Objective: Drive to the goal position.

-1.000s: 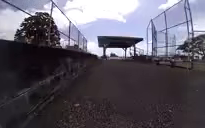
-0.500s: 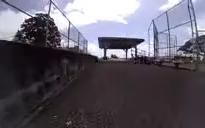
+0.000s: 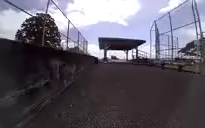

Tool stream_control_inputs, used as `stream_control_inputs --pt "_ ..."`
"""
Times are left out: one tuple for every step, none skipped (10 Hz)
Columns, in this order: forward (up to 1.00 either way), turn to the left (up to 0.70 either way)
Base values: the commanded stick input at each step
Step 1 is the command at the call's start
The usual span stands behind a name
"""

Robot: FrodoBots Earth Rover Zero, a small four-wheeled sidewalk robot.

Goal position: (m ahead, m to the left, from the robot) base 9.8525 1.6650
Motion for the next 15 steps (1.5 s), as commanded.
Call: stream_control_inputs --pt "0.7 -0.34" --pt "0.7 -0.34" --pt "0.7 -0.09" --pt "0.7 -0.01" --pt "0.7 0.01" --pt "0.7 0.01" --pt "0.7 0.01" --pt "0.7 0.01" --pt "0.7 0.01" --pt "0.7 0.01" --pt "0.7 0.01" --pt "0.7 0.01" --pt "0.7 0.01" --pt "0.7 0.01" --pt "0.7 0.01"
